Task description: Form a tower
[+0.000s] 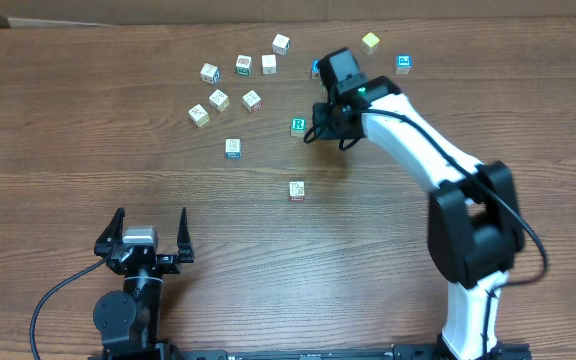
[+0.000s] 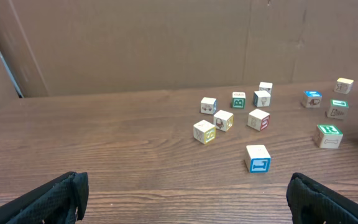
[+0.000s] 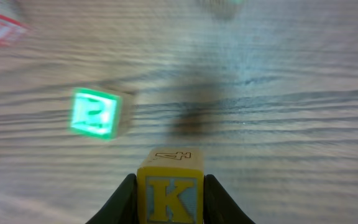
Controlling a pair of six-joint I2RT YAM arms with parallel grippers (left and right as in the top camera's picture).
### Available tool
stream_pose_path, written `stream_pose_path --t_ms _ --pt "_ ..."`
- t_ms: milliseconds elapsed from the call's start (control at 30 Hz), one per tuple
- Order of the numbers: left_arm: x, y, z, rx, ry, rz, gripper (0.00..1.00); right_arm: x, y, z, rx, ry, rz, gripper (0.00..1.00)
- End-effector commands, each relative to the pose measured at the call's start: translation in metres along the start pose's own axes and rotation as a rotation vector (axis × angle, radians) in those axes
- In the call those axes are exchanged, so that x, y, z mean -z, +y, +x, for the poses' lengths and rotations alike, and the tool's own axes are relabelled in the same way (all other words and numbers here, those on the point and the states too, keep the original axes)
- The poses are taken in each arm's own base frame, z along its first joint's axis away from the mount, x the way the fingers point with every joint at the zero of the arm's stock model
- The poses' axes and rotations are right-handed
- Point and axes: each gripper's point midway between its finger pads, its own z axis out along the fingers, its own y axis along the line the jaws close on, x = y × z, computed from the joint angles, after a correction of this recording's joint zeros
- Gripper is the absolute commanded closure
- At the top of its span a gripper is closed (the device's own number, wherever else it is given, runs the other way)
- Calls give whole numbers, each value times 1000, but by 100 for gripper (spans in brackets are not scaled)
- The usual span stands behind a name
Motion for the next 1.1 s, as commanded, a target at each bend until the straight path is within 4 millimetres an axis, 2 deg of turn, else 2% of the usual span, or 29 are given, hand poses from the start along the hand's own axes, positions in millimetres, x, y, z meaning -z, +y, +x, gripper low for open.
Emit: stream_pose_path --t_ms 0,67,233,267,533,800,1067 --pt "0 -1 0 9 -3 3 0 75 22 -27 6 -120 -111 82" --pt "0 -1 0 9 -3 4 0 83 22 -16 -15 -79 -120 82" --pt "0 -1 0 9 -3 4 0 79 18 15 -81 43 -87 82" --pt "0 -1 0 9 -3 4 0 76 20 29 -94 86 -74 81" --pt "0 -1 0 9 -3 4 0 59 55 79 -46 180 -53 81" --pt "0 -1 0 9 -3 3 0 35 79 103 24 141 -38 80" --pt "0 -1 0 9 -3 4 0 16 71 118 26 152 -29 80"
